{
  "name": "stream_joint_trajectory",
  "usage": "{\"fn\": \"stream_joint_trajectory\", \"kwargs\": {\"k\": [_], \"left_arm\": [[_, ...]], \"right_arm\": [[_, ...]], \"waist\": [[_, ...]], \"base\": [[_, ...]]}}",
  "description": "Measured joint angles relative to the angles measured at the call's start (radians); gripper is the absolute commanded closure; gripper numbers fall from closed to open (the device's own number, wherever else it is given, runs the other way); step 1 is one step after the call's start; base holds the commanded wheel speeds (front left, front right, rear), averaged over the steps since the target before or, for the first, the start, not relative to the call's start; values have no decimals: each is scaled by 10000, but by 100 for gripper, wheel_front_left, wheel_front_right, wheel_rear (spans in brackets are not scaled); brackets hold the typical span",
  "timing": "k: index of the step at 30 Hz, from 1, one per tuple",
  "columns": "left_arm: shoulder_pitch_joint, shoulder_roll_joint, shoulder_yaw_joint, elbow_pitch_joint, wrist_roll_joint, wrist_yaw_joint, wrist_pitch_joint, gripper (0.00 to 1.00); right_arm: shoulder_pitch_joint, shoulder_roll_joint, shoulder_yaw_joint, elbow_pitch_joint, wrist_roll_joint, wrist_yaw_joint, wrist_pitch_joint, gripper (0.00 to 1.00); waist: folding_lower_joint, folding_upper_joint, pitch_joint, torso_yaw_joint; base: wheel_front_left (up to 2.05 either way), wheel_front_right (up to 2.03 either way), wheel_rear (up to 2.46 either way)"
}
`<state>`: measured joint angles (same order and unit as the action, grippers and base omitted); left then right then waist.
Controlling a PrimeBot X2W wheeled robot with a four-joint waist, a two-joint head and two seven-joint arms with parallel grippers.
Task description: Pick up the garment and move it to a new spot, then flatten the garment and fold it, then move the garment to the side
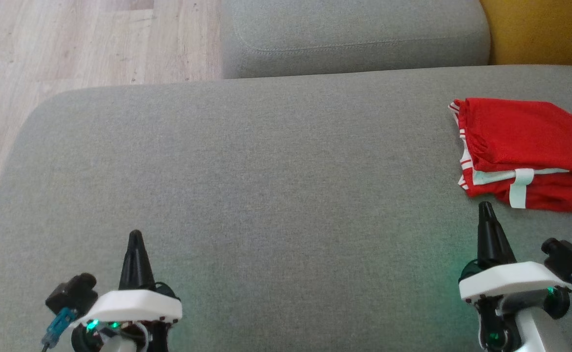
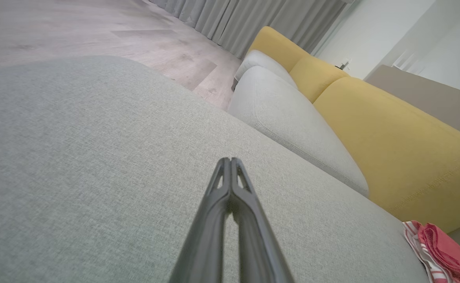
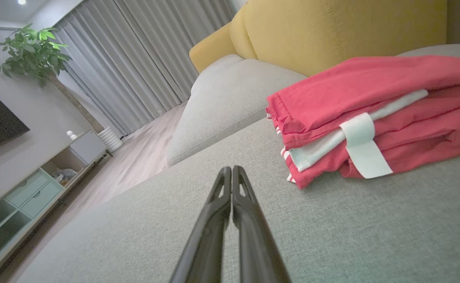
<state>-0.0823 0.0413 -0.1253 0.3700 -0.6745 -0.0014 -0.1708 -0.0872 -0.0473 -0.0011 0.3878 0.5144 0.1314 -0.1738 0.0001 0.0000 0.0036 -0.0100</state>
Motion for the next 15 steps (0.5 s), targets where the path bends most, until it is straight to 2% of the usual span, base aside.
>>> {"fn": "stream_joint_trajectory", "kwargs": {"k": [15], "left_arm": [[1, 2, 303, -130, -1313, -178, 393, 100]], "right_arm": [[0, 2, -153, -167, 1542, 0, 426, 100]], "waist": [[0, 0, -1, 14]], "base": [[0, 0, 0]]}}
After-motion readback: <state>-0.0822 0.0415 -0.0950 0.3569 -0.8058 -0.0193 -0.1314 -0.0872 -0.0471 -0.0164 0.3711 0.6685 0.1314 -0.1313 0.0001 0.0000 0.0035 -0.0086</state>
